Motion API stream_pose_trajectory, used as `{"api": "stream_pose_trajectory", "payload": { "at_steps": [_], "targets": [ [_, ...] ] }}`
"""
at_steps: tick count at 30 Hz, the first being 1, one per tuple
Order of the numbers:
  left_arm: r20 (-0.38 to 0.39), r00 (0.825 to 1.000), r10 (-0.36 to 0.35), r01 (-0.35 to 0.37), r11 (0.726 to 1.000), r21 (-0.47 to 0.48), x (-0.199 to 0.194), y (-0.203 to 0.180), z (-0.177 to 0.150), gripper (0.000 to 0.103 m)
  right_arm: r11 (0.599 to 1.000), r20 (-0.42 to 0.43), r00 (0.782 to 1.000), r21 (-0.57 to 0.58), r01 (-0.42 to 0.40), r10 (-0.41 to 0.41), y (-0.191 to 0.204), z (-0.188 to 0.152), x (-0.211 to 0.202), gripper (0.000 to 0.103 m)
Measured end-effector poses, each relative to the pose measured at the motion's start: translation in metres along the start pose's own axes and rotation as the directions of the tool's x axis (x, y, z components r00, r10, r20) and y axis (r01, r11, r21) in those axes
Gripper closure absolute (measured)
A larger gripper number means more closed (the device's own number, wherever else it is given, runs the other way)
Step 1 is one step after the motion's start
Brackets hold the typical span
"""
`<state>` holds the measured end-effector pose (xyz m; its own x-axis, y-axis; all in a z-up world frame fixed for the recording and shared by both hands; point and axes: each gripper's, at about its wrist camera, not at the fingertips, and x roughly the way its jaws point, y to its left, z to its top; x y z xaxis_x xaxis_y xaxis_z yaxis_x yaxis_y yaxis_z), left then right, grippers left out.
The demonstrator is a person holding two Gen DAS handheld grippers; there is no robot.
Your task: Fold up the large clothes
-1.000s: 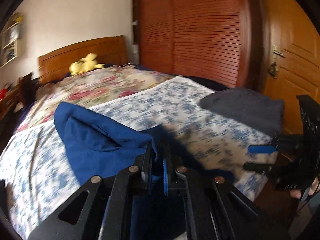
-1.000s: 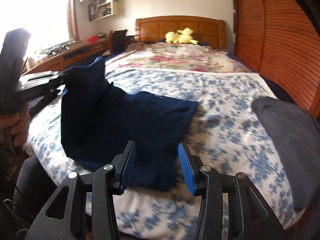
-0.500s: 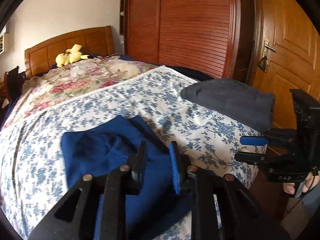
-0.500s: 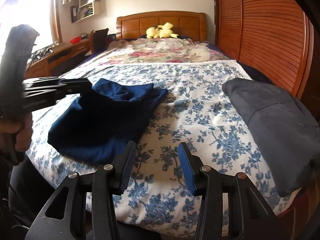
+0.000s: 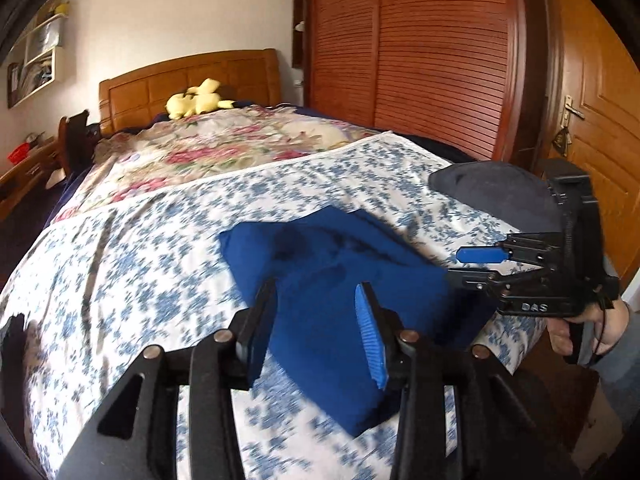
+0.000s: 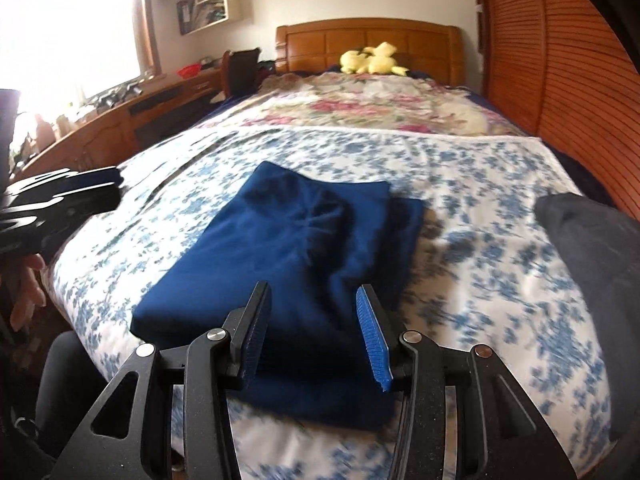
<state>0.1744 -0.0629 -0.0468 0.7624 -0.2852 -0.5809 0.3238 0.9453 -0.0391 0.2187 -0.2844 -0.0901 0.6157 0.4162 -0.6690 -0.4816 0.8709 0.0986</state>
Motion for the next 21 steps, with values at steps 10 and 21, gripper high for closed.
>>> {"api": "stream_pose_trajectory", "payload": {
  "at_steps": [10,21],
  "targets": [
    [0.012,0.999,0.034,-0.033,0.998,-0.059,-0.016,0.040,-0.026,0.059,1.000,-0.142,0.990,0.030,0.000,0.005,0.003,-0.004,0.057,0.057],
    [0.024,0.999,0.028,-0.025,0.993,-0.114,-0.020,0.058,-0.037,0.055,0.999,-0.190,0.981,0.012,-0.045,0.046,0.010,-0.008,0.061,0.096]
  ]
}}
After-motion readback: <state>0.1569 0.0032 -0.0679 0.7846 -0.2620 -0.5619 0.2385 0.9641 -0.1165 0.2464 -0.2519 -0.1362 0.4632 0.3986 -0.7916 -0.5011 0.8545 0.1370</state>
